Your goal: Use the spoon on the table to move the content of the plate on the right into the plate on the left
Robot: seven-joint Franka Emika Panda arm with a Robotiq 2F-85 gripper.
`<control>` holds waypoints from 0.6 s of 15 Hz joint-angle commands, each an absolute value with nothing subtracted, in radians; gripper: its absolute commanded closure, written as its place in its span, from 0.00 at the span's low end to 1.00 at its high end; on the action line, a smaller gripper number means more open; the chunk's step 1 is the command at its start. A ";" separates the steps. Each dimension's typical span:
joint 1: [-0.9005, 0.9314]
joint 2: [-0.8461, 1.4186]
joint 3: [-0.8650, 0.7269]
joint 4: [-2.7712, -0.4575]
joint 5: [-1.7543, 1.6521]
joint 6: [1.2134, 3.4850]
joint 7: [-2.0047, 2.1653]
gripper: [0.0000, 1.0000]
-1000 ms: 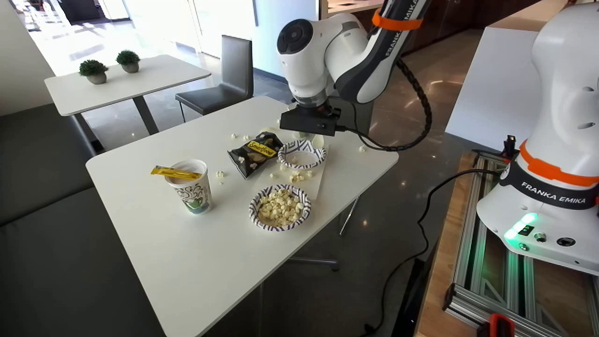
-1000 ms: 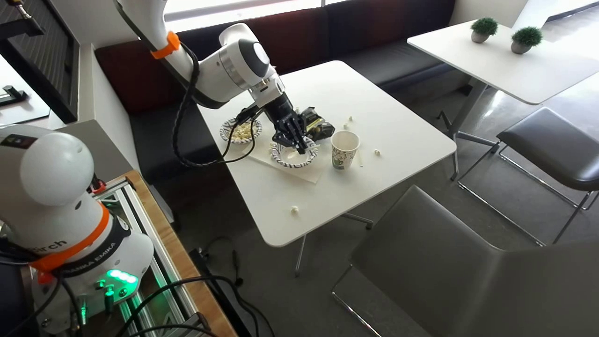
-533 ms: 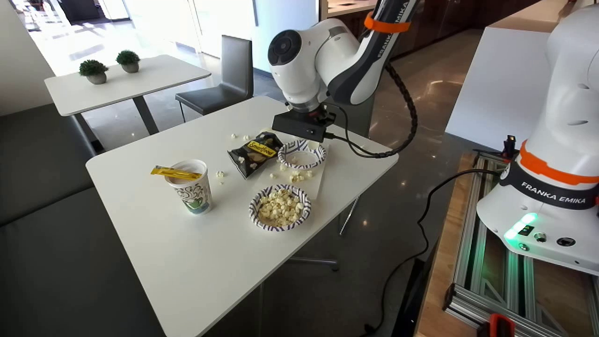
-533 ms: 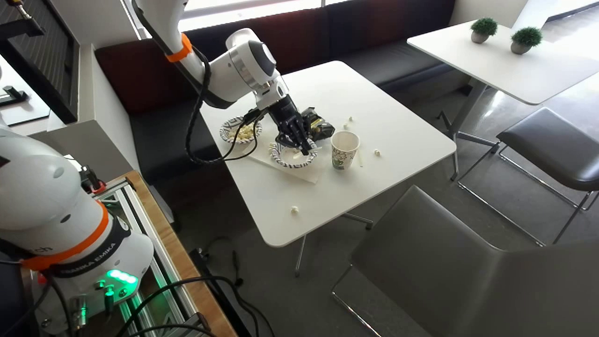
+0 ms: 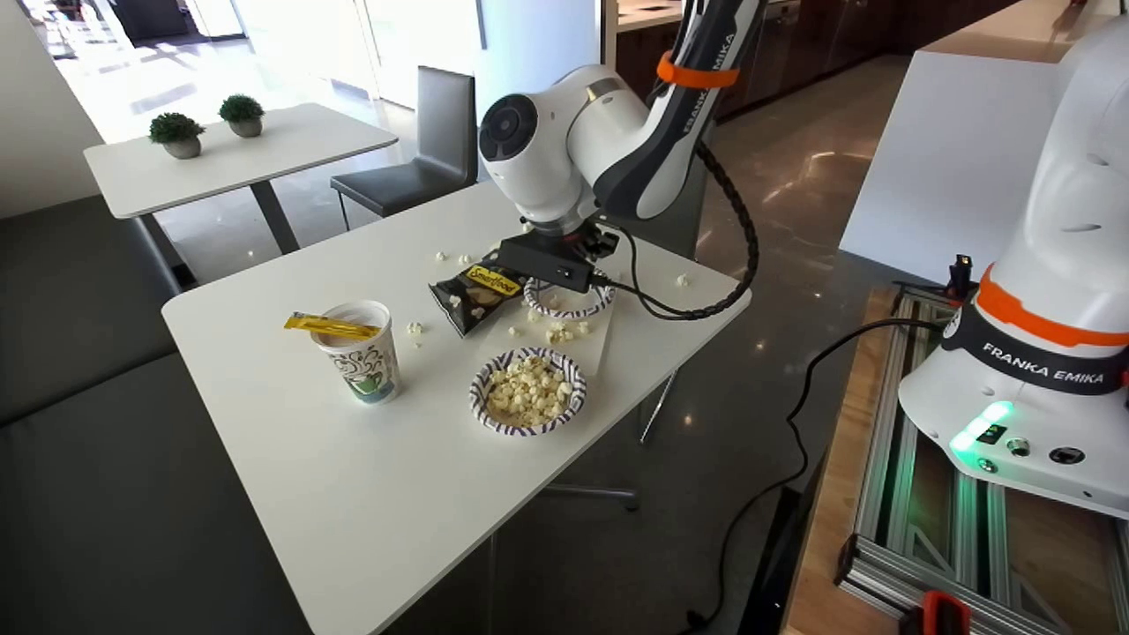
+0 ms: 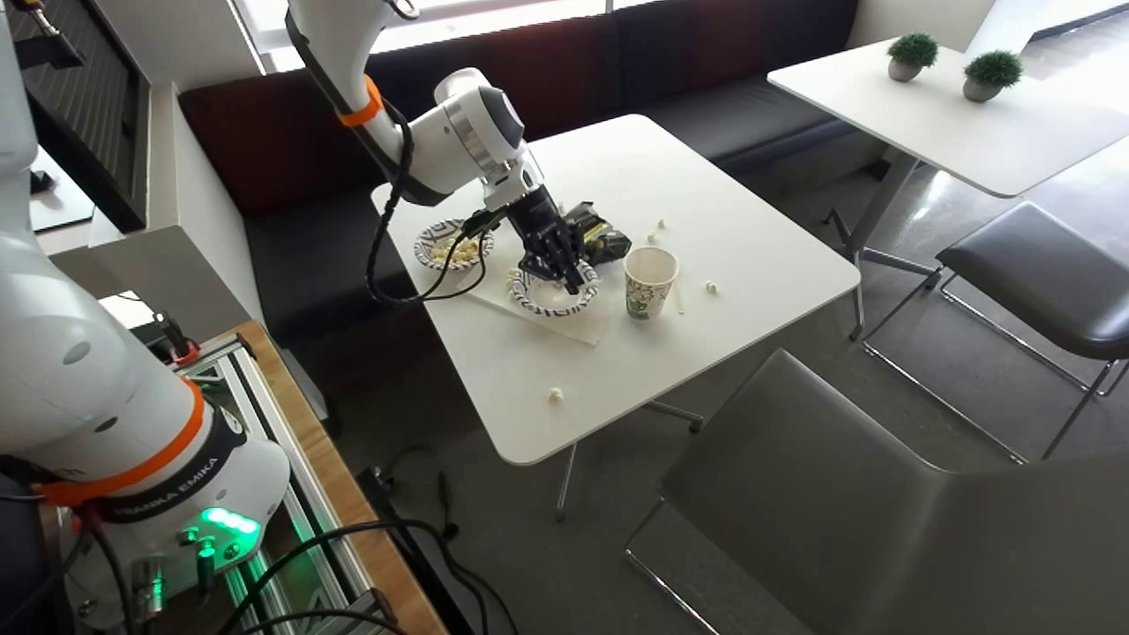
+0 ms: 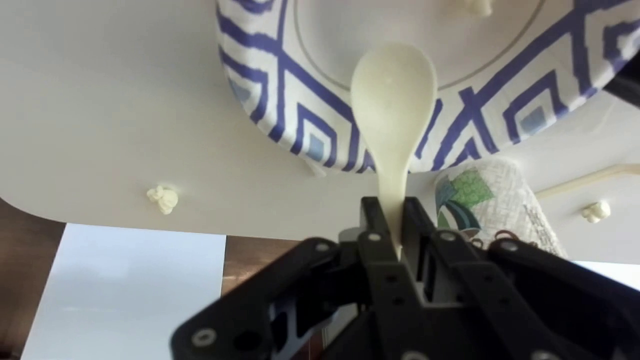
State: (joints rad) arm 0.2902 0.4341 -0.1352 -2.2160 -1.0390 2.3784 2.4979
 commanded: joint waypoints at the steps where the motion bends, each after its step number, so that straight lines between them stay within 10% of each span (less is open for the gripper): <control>1: 0.246 0.484 -0.088 -2.156 -1.081 2.343 2.540 0.97; 9: 0.210 0.545 -0.051 -2.092 -1.052 2.342 2.504 0.97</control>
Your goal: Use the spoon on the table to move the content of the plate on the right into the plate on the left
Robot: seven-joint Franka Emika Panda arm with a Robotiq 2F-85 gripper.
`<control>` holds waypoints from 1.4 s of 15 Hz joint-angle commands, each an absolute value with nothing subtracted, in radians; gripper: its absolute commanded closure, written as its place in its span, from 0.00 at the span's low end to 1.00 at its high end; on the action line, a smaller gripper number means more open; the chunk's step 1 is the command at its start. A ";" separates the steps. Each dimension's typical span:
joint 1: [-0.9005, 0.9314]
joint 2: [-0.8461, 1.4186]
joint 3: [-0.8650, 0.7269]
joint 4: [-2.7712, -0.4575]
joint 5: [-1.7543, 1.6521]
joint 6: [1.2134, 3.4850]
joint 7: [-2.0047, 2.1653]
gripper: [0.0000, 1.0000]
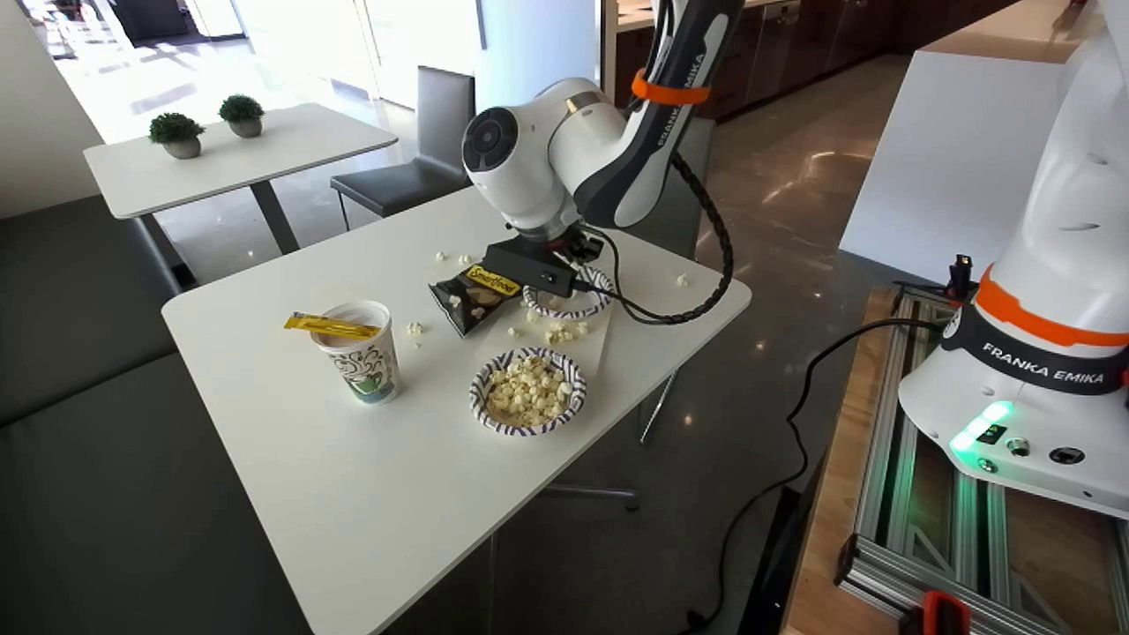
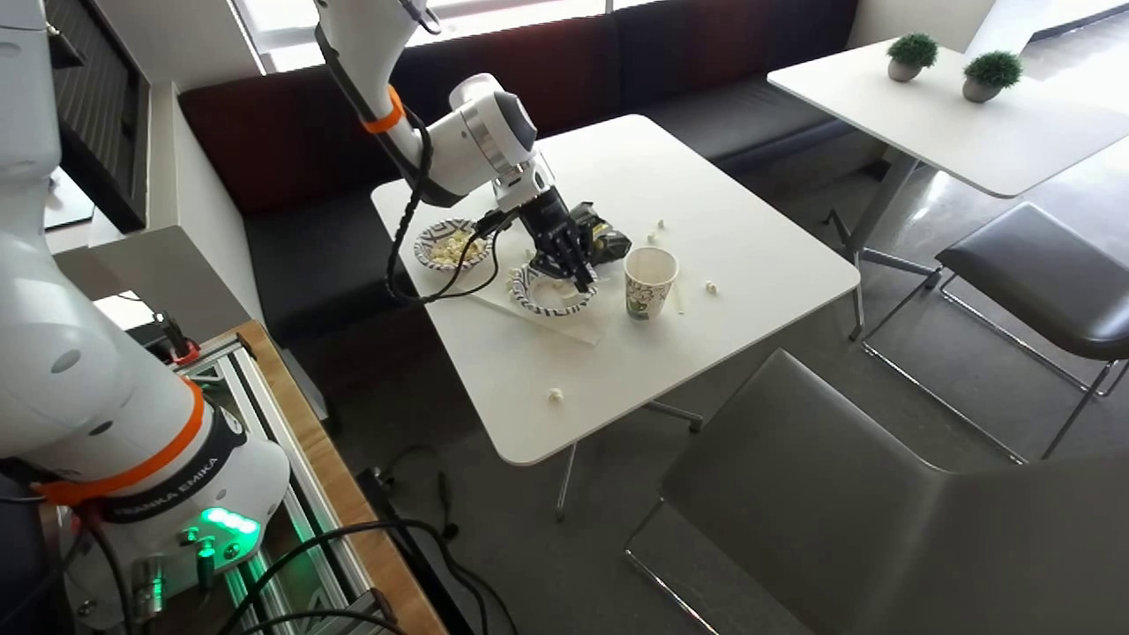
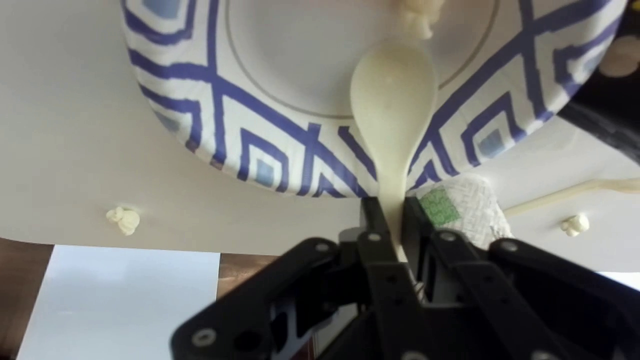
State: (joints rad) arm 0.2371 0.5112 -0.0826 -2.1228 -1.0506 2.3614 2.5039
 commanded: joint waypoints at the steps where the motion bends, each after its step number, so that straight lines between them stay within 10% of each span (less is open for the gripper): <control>1: 0.205 0.547 -0.049 -2.089 -1.046 2.342 2.497 0.97; 21: 0.160 0.519 -0.005 -2.092 -0.818 2.402 2.311 0.97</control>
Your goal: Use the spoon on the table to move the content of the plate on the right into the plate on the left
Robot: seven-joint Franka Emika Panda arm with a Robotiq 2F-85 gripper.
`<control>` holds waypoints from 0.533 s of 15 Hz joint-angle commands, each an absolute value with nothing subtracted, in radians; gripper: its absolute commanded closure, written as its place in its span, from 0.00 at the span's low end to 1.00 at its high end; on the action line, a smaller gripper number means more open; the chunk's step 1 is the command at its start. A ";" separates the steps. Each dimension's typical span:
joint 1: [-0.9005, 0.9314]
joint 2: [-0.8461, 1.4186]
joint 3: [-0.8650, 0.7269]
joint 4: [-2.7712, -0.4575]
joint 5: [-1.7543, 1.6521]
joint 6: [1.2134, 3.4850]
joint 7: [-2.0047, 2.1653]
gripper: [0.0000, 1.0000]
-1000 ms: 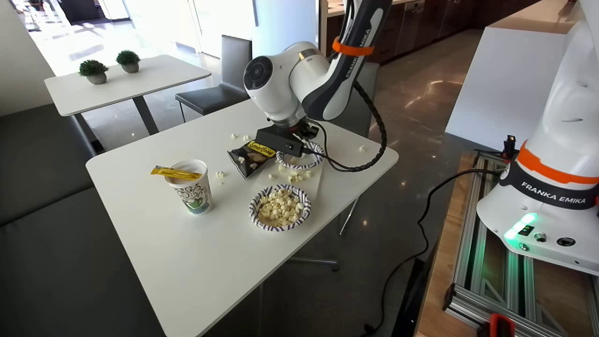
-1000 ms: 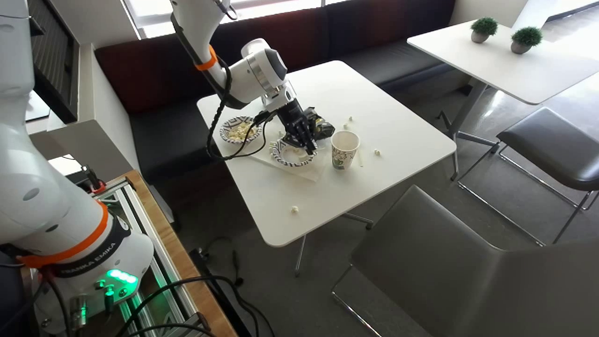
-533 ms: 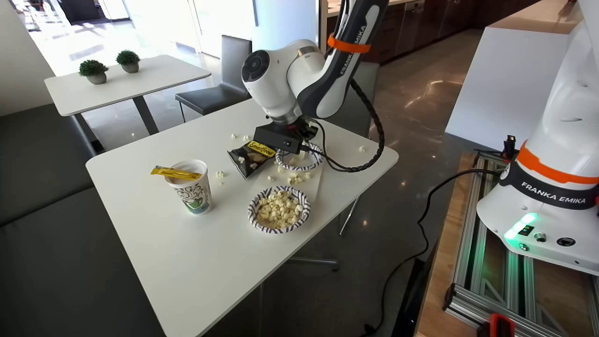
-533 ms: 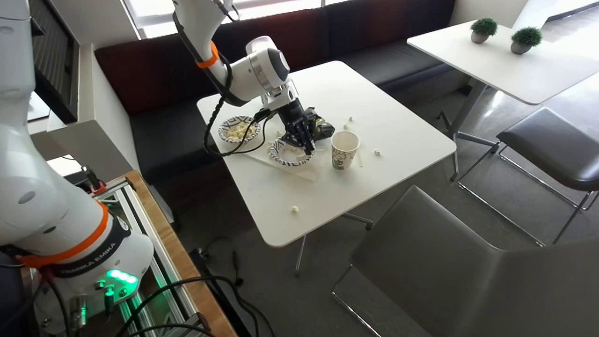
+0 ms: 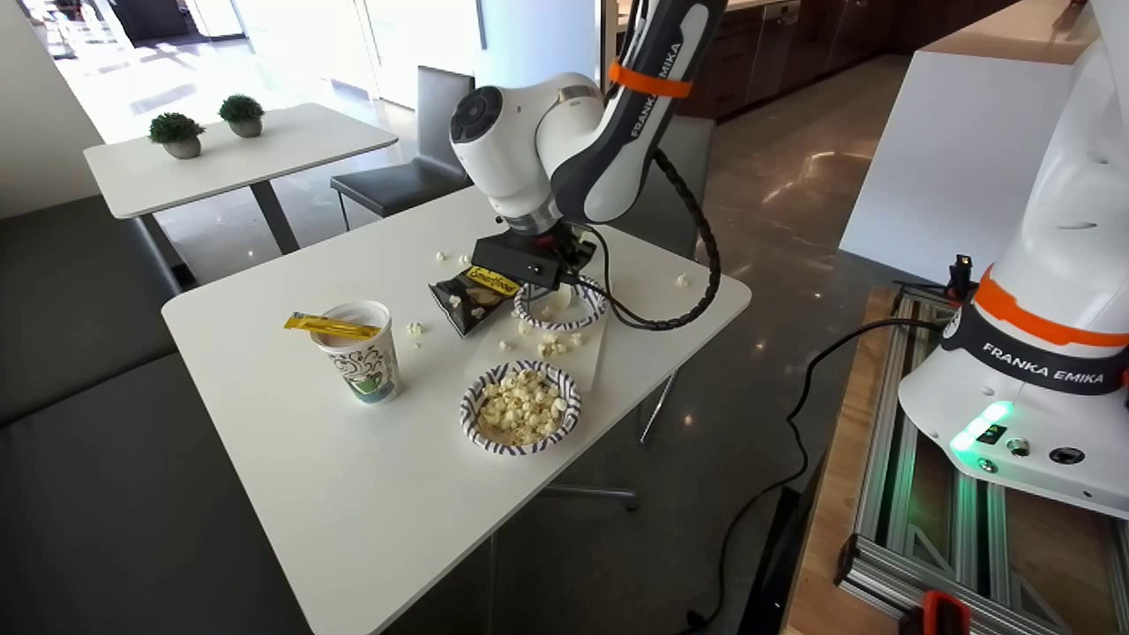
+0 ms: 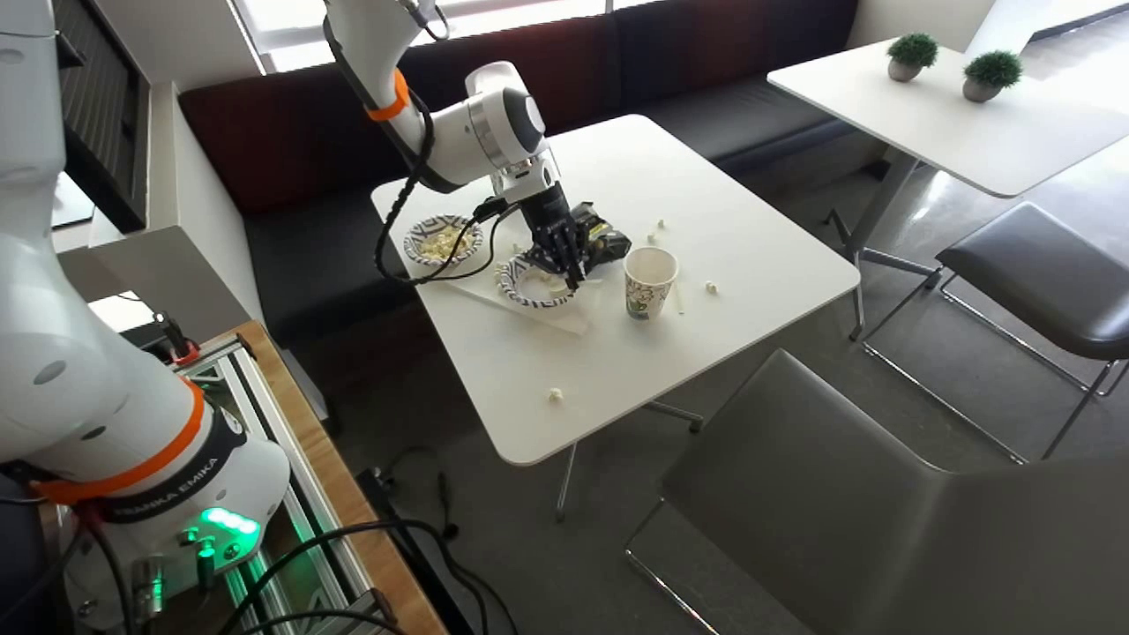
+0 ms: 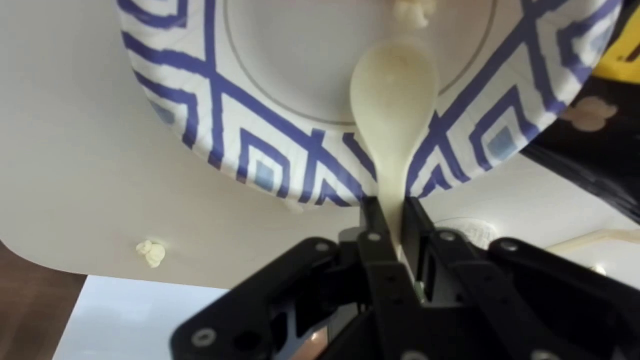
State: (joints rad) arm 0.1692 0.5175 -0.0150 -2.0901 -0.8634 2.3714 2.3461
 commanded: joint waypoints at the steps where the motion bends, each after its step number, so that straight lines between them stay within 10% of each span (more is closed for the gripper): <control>1: 0.161 0.518 -0.005 -2.093 -0.809 2.403 2.303 0.97; 8: 0.164 0.489 -0.012 -2.103 -0.743 2.431 2.254 0.97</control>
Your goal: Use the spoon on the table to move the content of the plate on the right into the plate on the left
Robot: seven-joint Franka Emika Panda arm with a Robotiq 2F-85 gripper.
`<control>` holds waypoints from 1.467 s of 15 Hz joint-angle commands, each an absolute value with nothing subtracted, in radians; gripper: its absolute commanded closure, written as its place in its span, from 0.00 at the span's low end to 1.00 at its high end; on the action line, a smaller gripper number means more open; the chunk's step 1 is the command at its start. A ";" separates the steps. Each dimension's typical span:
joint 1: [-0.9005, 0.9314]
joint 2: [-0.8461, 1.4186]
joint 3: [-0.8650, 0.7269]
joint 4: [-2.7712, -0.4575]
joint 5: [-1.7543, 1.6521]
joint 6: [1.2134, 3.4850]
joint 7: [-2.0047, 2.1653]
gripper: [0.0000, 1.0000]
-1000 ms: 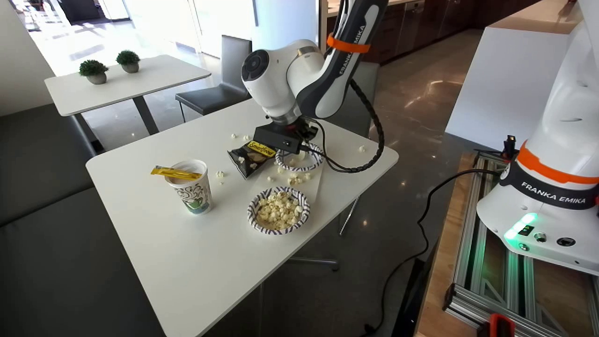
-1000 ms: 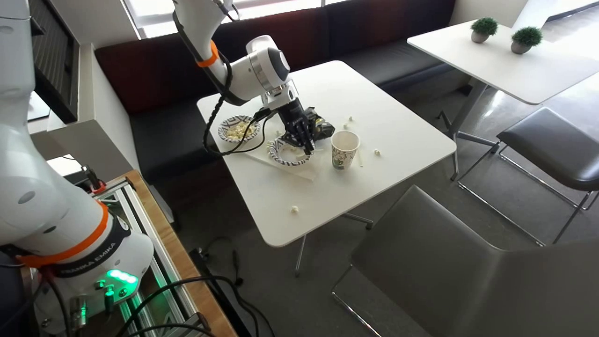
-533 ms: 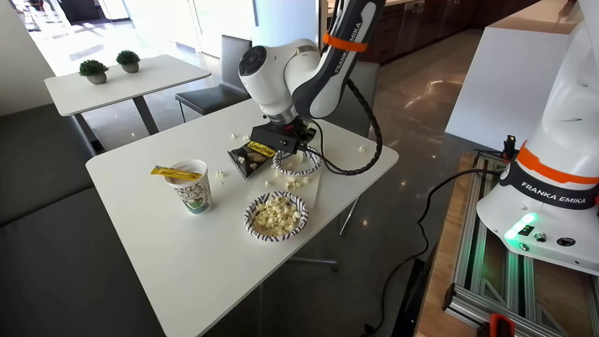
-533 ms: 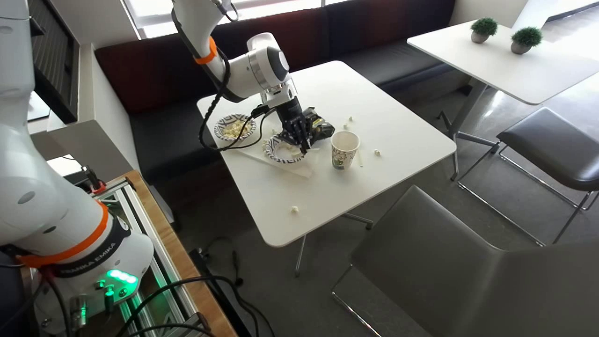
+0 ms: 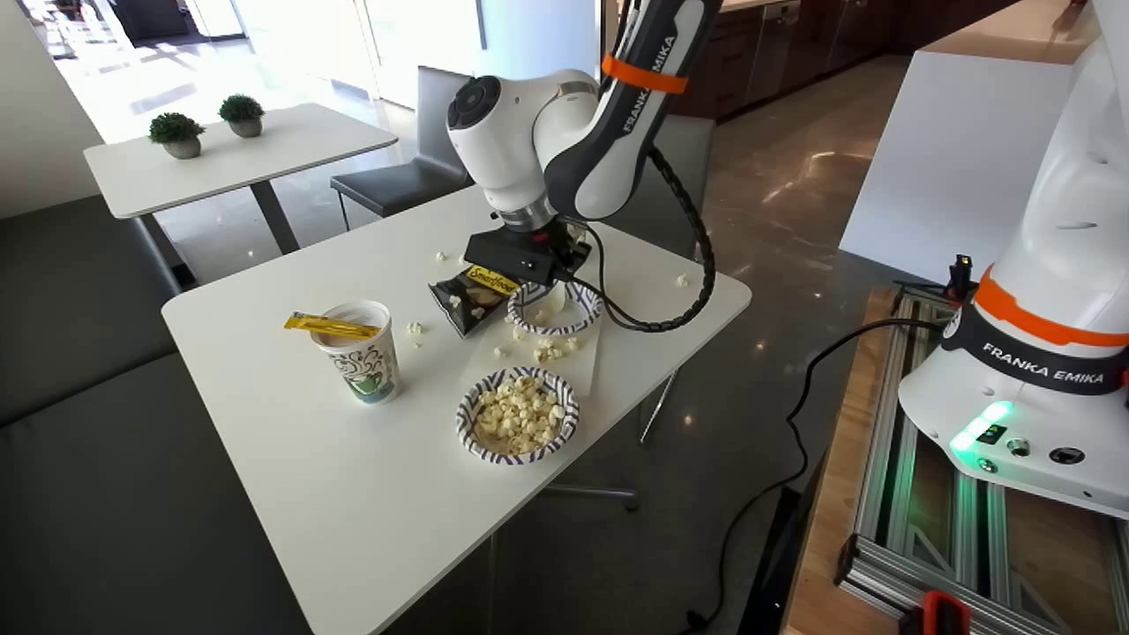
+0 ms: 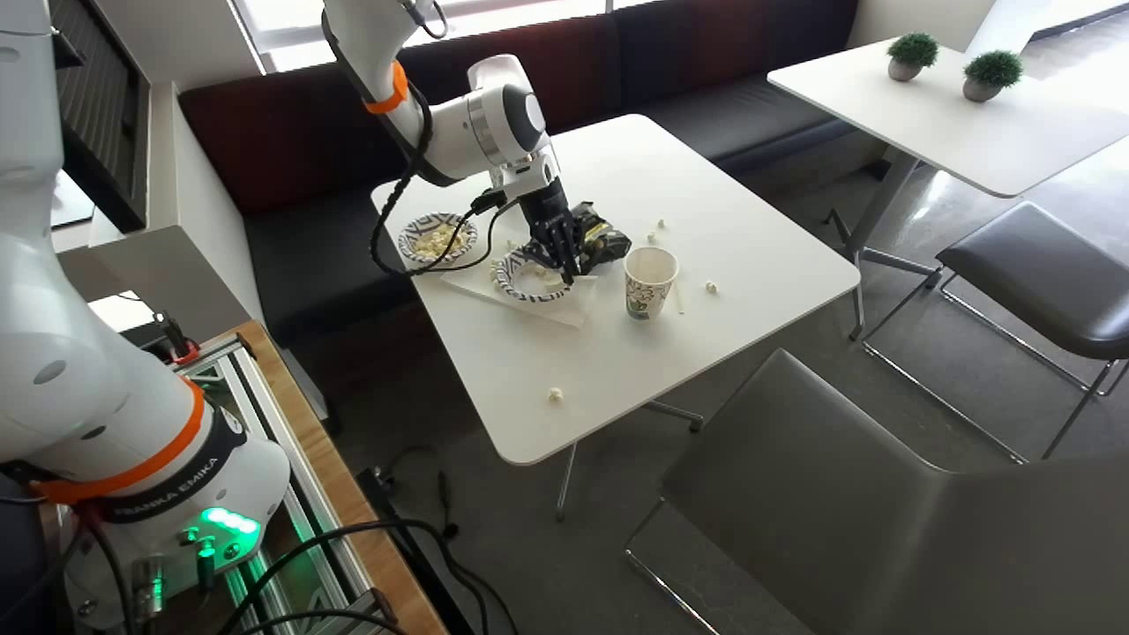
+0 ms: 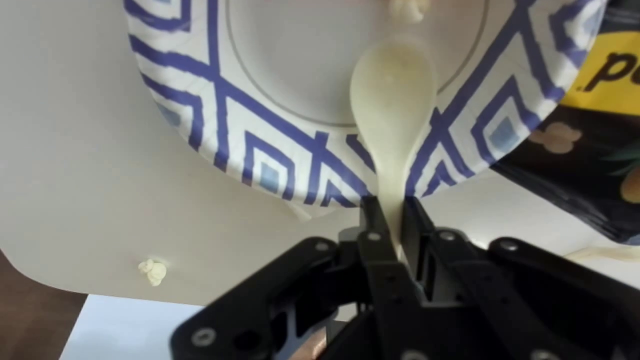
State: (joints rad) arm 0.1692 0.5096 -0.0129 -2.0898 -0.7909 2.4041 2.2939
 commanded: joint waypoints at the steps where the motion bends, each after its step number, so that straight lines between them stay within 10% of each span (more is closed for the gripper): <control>1: 0.165 0.482 -0.015 -2.105 -0.736 2.436 2.251 0.97; 22: 0.167 0.483 -0.027 -2.126 -0.590 2.444 2.101 0.97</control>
